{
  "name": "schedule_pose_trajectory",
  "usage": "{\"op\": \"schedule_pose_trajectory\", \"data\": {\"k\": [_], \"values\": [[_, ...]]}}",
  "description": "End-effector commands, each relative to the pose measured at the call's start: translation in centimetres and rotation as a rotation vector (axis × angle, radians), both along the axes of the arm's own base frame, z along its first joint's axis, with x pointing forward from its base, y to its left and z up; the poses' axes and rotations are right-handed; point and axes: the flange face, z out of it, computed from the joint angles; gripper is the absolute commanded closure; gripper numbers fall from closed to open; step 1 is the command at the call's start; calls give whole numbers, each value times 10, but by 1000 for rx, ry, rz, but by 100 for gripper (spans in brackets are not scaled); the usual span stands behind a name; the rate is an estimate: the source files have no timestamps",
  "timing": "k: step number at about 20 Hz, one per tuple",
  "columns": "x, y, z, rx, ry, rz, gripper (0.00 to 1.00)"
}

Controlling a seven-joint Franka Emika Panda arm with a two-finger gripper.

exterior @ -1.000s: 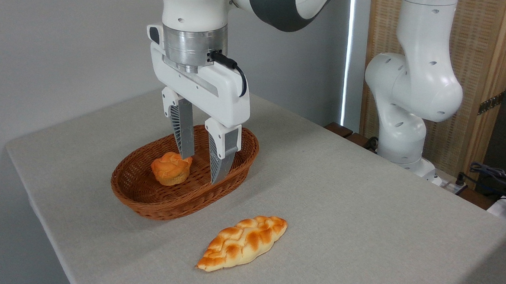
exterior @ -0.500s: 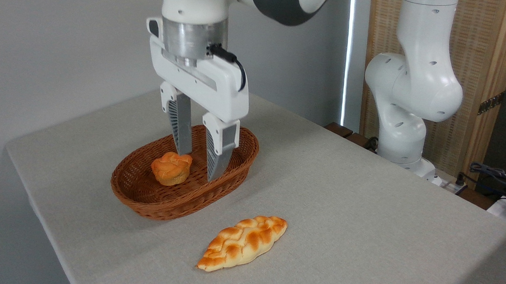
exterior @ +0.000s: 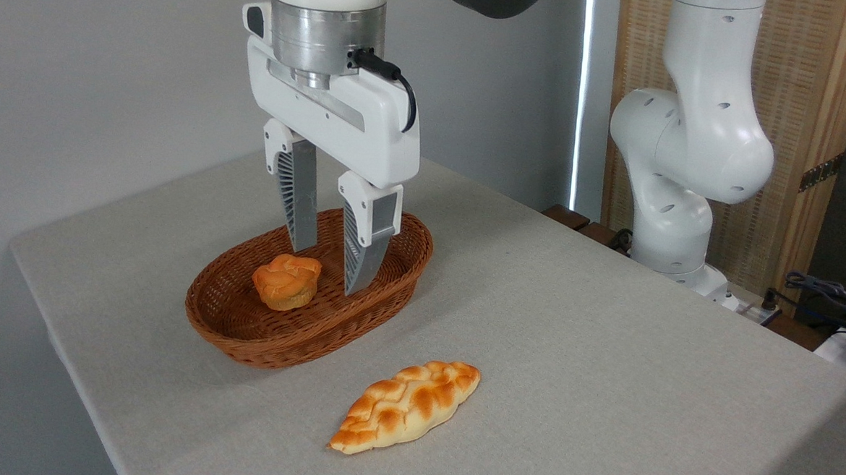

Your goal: Put bread into the basket

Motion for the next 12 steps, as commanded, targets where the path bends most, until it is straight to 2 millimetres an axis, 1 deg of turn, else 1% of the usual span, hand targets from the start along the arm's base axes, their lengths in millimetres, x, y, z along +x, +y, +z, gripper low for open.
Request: {"op": "schedule_pose_trajectory", "data": {"k": [1,6,12], "values": [[2,2,1,5,11,-10,0],[4,1,-5,9,24,-6,1],[2,2,-3,5,26,-15,0]]}}
